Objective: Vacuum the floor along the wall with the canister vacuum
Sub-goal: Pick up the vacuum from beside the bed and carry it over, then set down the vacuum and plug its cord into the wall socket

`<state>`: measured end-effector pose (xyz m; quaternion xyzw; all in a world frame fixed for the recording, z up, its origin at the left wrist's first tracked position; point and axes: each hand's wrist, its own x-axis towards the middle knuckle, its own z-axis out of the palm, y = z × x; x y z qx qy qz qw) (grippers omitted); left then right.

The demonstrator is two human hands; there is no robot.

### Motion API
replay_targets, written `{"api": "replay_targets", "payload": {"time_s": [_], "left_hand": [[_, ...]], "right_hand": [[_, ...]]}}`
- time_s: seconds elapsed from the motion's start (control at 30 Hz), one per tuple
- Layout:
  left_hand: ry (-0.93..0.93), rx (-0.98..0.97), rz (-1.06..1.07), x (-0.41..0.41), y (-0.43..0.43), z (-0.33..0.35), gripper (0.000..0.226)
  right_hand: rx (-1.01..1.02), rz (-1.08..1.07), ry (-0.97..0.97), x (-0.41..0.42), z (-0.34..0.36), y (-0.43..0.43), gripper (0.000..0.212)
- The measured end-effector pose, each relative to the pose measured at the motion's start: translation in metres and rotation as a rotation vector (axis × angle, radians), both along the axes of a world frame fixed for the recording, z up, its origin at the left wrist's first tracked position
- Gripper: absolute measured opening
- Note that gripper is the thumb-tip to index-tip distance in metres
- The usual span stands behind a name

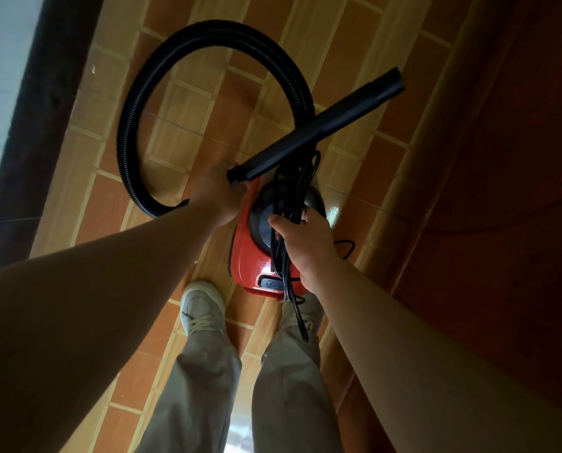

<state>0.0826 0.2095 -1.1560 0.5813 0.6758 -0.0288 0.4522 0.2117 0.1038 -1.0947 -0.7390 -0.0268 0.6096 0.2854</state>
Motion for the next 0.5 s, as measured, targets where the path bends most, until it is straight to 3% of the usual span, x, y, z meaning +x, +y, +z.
{"api": "replay_targets", "payload": {"time_s": [0.23,0.5], "left_hand": [[-0.032,0.000,-0.085,-0.008,0.003,0.002,0.056],[-0.051,0.053,-0.099,-0.017,0.005,0.013,0.053]], "right_hand": [[-0.008,-0.019,-0.001,0.000,0.000,0.002,0.033],[0.000,0.007,-0.034,0.003,0.007,0.005,0.025]]}}
